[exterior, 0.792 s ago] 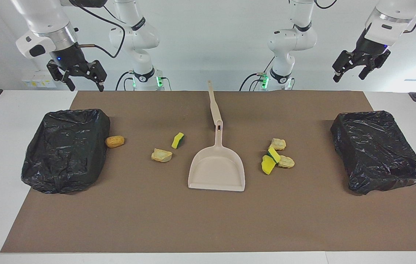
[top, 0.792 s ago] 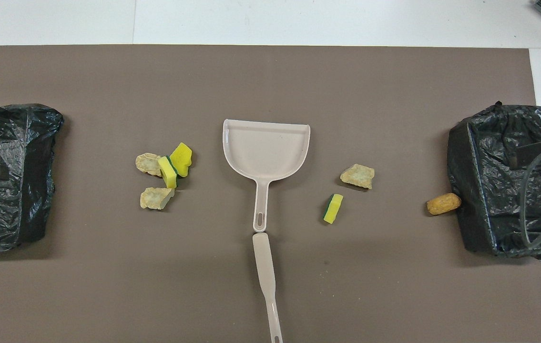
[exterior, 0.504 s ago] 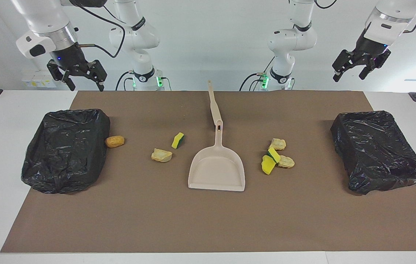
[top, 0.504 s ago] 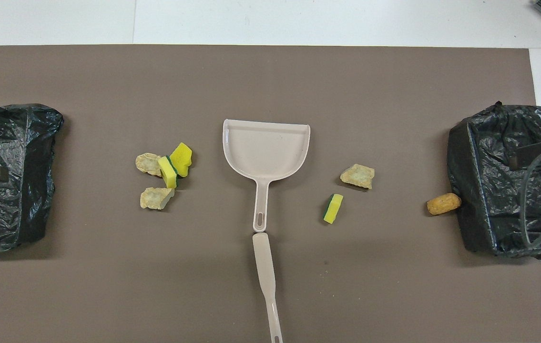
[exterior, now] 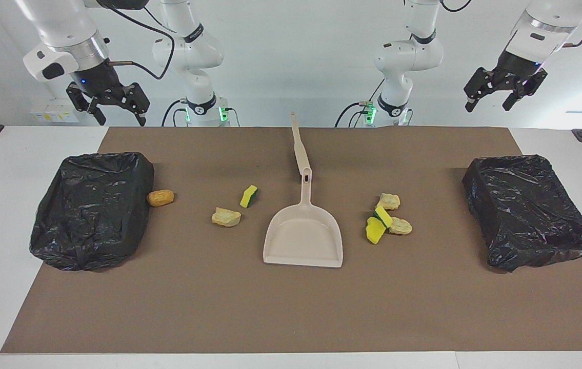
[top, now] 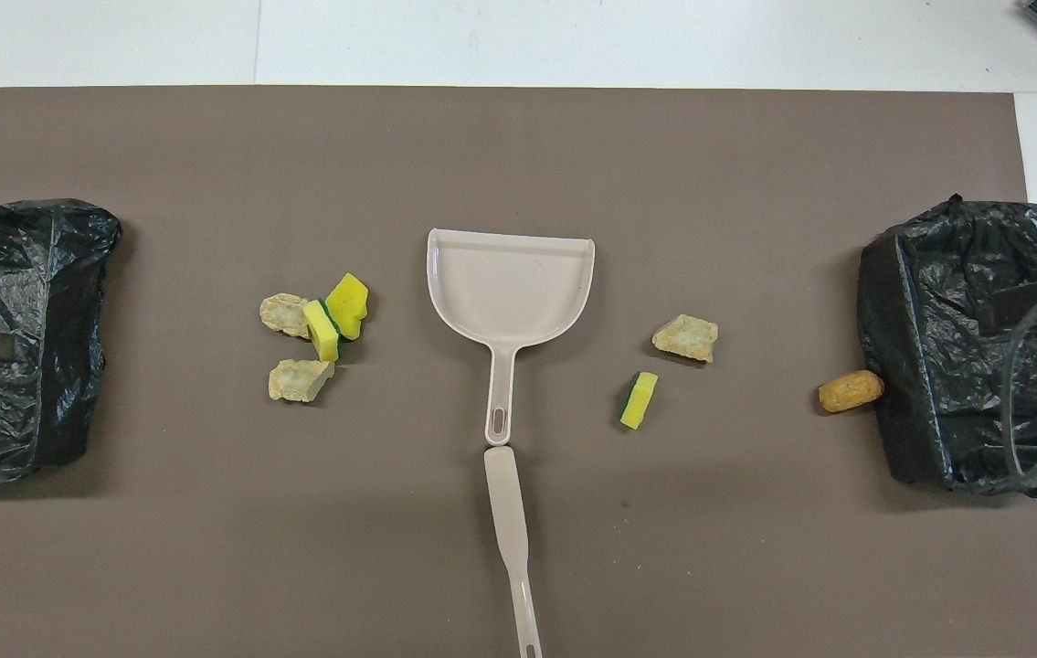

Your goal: Sweep and dump trash in bin

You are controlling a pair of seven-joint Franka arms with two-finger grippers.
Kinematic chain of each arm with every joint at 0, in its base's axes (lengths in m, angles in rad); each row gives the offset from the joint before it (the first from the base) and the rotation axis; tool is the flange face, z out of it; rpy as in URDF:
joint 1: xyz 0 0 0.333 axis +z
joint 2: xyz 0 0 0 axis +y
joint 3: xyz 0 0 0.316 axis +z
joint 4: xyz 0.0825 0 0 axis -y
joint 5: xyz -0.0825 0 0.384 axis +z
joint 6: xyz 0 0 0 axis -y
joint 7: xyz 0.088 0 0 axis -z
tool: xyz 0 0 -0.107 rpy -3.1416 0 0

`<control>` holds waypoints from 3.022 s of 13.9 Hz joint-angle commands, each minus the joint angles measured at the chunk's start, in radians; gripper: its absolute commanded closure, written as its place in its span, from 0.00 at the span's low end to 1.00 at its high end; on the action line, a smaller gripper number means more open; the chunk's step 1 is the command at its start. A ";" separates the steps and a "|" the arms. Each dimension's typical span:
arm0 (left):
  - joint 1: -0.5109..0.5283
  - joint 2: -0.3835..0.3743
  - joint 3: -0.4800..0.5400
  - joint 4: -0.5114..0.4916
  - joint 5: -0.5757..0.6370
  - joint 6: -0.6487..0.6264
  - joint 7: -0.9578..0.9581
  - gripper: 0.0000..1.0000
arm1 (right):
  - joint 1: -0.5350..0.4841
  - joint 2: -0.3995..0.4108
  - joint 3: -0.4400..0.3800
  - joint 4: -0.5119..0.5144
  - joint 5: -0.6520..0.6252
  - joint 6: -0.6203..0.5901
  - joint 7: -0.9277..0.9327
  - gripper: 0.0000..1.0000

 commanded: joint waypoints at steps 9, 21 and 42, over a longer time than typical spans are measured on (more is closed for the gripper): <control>0.024 -0.044 -0.002 -0.053 -0.006 -0.008 0.028 0.00 | 0.050 -0.024 0.009 -0.067 -0.013 0.031 0.011 0.00; 0.013 -0.031 -0.003 -0.073 -0.008 0.055 0.028 0.00 | 0.061 0.189 0.047 -0.078 0.048 0.278 -0.029 0.00; -0.280 -0.305 -0.014 -0.561 -0.133 0.142 -0.157 0.00 | 0.490 0.456 0.067 -0.059 0.143 0.570 0.538 0.04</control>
